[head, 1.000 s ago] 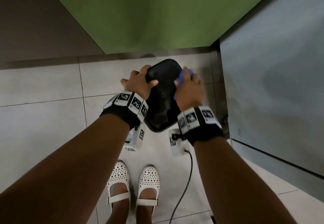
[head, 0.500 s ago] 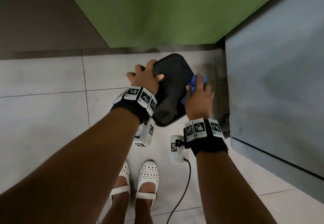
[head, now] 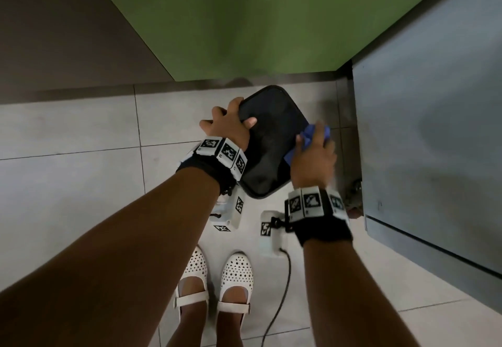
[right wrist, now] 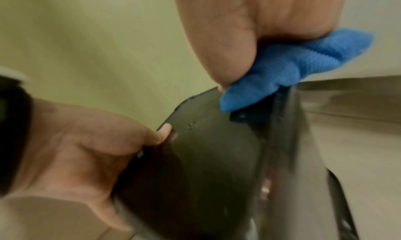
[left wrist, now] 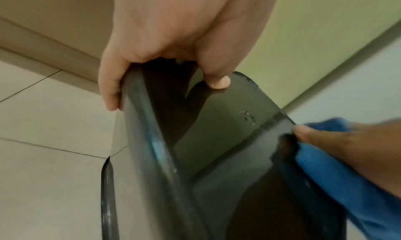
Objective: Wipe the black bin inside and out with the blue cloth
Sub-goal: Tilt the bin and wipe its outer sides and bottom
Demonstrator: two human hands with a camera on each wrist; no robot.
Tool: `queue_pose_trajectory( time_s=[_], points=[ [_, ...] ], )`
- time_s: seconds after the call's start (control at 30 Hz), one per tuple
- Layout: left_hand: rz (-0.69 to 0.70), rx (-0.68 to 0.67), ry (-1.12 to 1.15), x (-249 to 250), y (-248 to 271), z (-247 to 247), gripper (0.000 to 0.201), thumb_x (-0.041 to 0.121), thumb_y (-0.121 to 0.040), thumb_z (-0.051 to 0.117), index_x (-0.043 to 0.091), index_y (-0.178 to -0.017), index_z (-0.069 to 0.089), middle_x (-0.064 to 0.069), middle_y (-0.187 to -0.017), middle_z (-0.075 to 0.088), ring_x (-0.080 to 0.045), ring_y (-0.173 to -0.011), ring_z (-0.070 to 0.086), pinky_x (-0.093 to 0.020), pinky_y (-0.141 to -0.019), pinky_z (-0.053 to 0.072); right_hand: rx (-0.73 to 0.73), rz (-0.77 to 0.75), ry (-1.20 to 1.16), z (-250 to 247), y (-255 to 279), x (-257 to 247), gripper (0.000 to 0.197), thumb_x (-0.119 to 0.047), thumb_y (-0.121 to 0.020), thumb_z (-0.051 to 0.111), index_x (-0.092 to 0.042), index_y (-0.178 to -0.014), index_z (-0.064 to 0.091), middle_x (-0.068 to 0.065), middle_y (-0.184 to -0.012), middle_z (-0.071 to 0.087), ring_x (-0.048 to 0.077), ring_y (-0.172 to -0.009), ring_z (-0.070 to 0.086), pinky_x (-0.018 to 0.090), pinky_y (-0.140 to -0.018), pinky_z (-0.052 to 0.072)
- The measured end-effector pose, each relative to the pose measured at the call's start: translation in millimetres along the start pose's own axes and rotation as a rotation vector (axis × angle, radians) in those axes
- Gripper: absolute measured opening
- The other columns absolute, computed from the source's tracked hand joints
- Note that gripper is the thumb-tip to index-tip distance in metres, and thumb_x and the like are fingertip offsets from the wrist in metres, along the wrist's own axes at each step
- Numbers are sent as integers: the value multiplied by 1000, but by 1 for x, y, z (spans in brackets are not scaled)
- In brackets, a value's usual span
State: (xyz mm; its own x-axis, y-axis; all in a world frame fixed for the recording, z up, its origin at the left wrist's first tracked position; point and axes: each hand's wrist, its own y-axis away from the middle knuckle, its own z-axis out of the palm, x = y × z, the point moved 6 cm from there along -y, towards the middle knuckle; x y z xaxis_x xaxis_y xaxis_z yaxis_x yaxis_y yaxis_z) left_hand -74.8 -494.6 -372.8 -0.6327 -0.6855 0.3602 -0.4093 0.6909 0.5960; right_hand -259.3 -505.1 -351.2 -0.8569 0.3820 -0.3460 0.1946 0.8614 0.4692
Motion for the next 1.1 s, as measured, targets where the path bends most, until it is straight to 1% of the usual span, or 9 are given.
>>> queue_pose_trajectory(
  time_s=[0.1,0.17,0.27,0.4,0.47,0.57,0.63,0.8,1.1],
  points=[
    [-22,-2,45,1,4,2,47,46,-94,37,35,-139,27,-11,-132,40,-35,-107,44,-34,-96,28,43,188,-230,4,11,14,53,-31,-97,43,-19,-145,23,20,-143,30,36,-127,41,40,-105,35],
    [-106,22,117,-7,12,2,48,47,-93,38,33,-138,28,-11,-133,39,-38,-108,44,-36,-95,29,1,137,-194,0,-6,1,50,-27,-98,43,-17,-144,27,19,-142,31,36,-125,43,39,-103,37],
    [-343,47,255,-25,41,18,56,47,-91,45,17,-135,30,-17,-136,37,-42,-118,44,-45,-101,32,-132,-188,-5,-8,-36,-30,49,-23,-97,45,-19,-143,32,18,-143,32,36,-124,44,39,-101,39],
    [-526,-199,316,-55,73,56,69,46,-89,48,-5,-130,25,-25,-135,37,-40,-120,46,-42,-103,40,-315,-602,198,8,-45,-73,47,-20,-94,50,-26,-140,42,11,-140,39,32,-122,47,39,-103,40],
    [-490,-159,207,-52,65,42,76,48,-88,48,-7,-135,24,-22,-137,37,-36,-124,42,-38,-106,36,-368,-662,222,17,-45,-85,47,-21,-93,51,-31,-138,42,5,-143,37,29,-126,44,42,-106,39],
    [-331,128,147,-28,38,-6,96,40,-73,72,12,-145,15,-10,-147,28,-28,-136,29,-46,-109,29,-420,-726,289,27,-42,-96,49,-25,-94,51,-35,-139,39,3,-149,32,28,-131,39,44,-108,36],
    [-131,33,-1,-7,20,-13,88,43,-78,66,23,-146,14,-5,-150,27,-22,-140,24,-47,-110,24,-427,-739,377,32,-39,-102,49,-28,-95,49,-37,-141,34,3,-150,29,29,-132,37,46,-107,36],
    [-105,-100,-94,-12,10,1,66,52,-85,50,33,-141,20,-12,-134,37,-32,-114,45,-40,-99,30,-345,-547,316,27,-32,-92,51,-30,-97,44,-34,-144,25,9,-147,30,33,-127,41,45,-102,41],
    [-109,-212,-1,-17,9,-3,60,53,-85,51,35,-136,24,-12,-134,31,-45,-112,44,-49,-101,33,-31,142,-202,4,24,15,46,-31,-98,41,-18,-141,31,17,-140,38,37,-124,44,41,-100,40]
  ],
)
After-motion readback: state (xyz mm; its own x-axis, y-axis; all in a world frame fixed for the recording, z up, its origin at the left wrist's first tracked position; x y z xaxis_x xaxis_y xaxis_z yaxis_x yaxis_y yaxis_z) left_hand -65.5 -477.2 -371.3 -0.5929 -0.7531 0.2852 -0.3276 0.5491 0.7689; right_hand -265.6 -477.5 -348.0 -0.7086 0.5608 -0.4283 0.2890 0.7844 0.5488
